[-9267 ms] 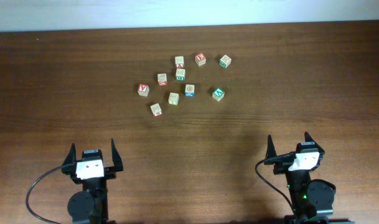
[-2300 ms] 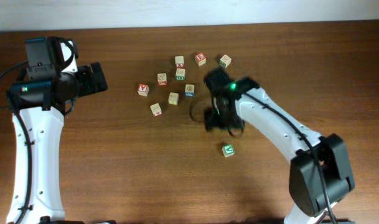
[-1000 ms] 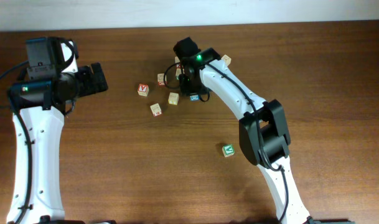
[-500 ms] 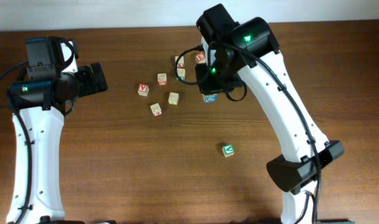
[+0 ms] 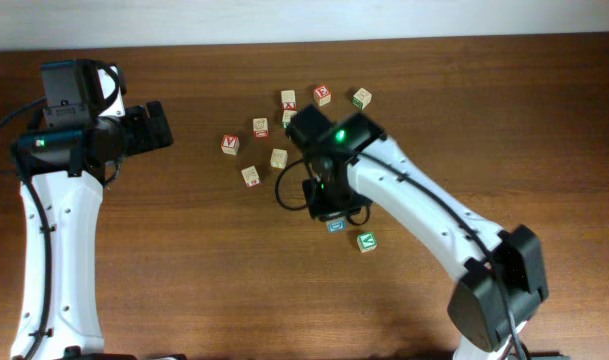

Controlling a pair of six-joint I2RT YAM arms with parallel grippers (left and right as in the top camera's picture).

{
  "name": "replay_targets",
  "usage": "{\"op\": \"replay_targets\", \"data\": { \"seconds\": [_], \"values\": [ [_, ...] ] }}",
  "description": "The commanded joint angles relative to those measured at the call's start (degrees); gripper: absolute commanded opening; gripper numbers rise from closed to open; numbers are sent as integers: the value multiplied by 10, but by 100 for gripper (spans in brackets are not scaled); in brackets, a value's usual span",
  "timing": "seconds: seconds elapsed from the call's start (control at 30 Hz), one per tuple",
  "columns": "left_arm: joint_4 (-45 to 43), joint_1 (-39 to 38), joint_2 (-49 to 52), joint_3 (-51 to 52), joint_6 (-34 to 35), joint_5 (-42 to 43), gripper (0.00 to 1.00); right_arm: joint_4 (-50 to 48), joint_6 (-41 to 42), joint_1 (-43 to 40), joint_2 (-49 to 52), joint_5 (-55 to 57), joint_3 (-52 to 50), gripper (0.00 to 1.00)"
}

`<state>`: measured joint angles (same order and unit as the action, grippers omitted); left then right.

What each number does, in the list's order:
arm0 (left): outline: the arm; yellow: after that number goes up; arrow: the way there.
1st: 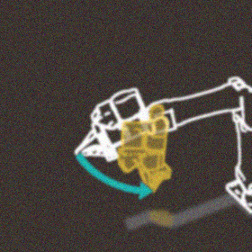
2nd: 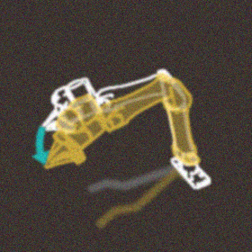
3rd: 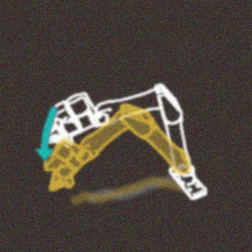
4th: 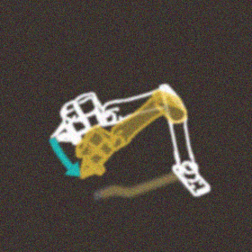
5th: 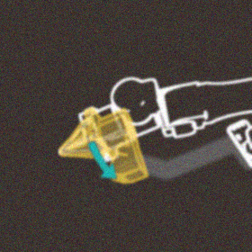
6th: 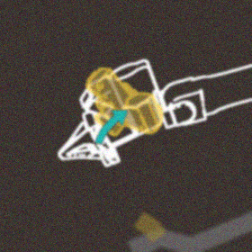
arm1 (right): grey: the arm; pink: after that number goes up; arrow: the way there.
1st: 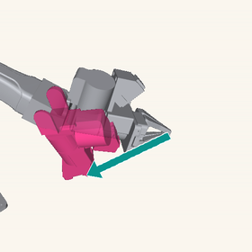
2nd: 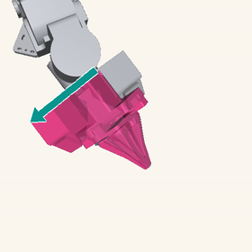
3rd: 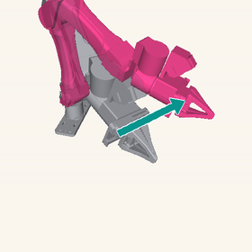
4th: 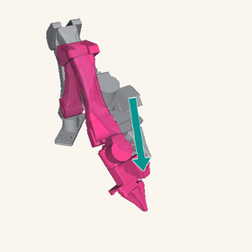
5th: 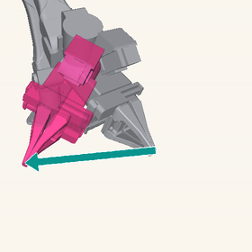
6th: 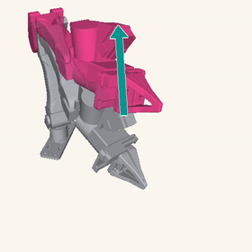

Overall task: Rotate 3 blocks
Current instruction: 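Place the red Q block left of the green V block, then move the right gripper to the blue-bordered 5 block and grasp it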

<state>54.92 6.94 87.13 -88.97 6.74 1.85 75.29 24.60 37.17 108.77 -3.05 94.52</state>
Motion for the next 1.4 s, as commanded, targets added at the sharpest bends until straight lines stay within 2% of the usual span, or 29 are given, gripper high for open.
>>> {"op": "replay_targets", "data": {
  "seconds": [0.0, 0.13, 0.33, 0.5, 0.53, 0.63, 0.77, 0.9, 1.0, 1.37],
  "values": [
    [1, 2, 1, -10, 5, -2, 99, -107, 14, 3, -7, -29, -135, 23],
    [0, 2, 1, -10, 5, -2, 99, -202, 14, 3, -7, -34, -226, 23],
    [0, 2, 1, -10, 5, -2, 99, -209, 12, -15, -6, -31, -228, 28],
    [1, 2, 1, -10, 5, -2, 99, -209, 7, -24, -6, -32, -228, 50],
    [1, 2, 1, -10, 5, -2, 99, -209, 7, -24, -6, -32, -228, 51],
    [1, 2, 1, -10, 5, -2, 99, -188, 4, -24, -8, -33, -209, 51],
    [1, 2, 1, -10, 5, -2, 99, -175, -46, -9, -24, -71, -154, 50],
    [1, 2, 1, -10, 5, -2, 99, -176, -45, 34, -22, -80, -155, 36],
    [1, 2, 1, -10, 5, -2, 99, -176, -31, 60, -3, -80, -158, 34],
    [1, 2, 1, -10, 5, -2, 99, -172, 29, 52, 20, -37, -194, 34]
  ]
}}
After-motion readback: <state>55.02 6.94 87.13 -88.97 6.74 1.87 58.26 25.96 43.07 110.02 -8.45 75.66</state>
